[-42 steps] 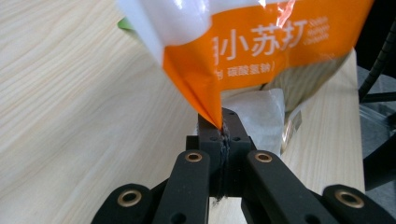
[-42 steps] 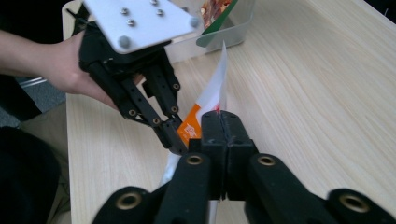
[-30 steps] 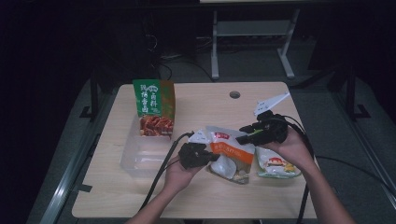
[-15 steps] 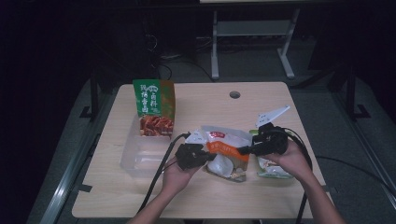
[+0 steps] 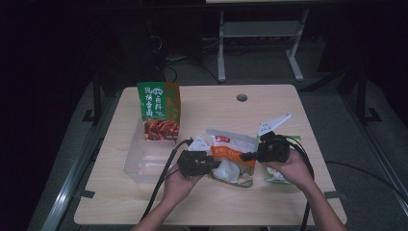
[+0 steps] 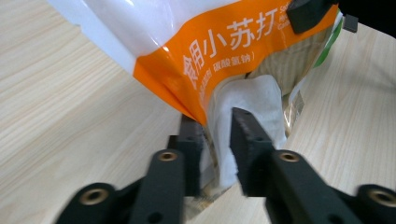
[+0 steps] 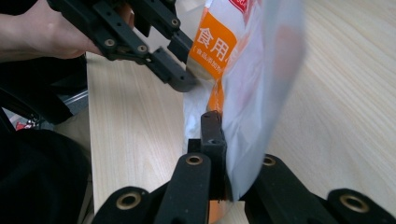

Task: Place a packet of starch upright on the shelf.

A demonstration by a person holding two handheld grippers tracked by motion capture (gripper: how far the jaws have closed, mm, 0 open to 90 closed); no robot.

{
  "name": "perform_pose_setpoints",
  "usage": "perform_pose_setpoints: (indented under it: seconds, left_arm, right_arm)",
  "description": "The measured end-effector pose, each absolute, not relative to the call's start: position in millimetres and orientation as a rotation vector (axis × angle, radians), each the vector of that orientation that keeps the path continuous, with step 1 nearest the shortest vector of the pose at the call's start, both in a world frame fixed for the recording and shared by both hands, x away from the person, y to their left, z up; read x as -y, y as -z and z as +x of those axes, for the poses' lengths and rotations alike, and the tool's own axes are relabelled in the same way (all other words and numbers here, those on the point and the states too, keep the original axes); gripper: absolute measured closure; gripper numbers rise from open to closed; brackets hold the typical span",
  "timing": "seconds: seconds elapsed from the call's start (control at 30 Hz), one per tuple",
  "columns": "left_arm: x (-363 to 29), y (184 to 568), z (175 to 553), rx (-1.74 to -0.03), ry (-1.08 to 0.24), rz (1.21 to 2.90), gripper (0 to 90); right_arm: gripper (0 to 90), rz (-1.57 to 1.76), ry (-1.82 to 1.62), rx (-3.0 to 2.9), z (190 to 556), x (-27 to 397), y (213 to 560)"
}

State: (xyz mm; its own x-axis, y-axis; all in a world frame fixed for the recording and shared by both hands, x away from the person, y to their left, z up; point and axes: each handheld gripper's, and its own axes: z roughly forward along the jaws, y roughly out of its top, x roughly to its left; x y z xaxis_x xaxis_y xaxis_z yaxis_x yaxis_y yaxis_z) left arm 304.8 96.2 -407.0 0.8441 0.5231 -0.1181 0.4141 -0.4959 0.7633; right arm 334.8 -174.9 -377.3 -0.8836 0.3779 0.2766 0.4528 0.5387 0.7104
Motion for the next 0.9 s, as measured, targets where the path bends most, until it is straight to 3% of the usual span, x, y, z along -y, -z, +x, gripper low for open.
perform_pose_setpoints:
  seconds: [0.37, 0.9]
  left_arm:
    - [-114.8, 399.2, 277.9, -0.655, -0.223, 2.155, 53.5]
    - [-140.8, 406.6, 248.3, -0.669, -0.203, 2.106, 47.8]
  right_arm:
    - [90.0, -0.682, 1.293, 2.738, 329.9, 165.2, 366.9]
    - [90.0, -0.715, 1.311, 2.793, 344.4, 146.7, 335.5]
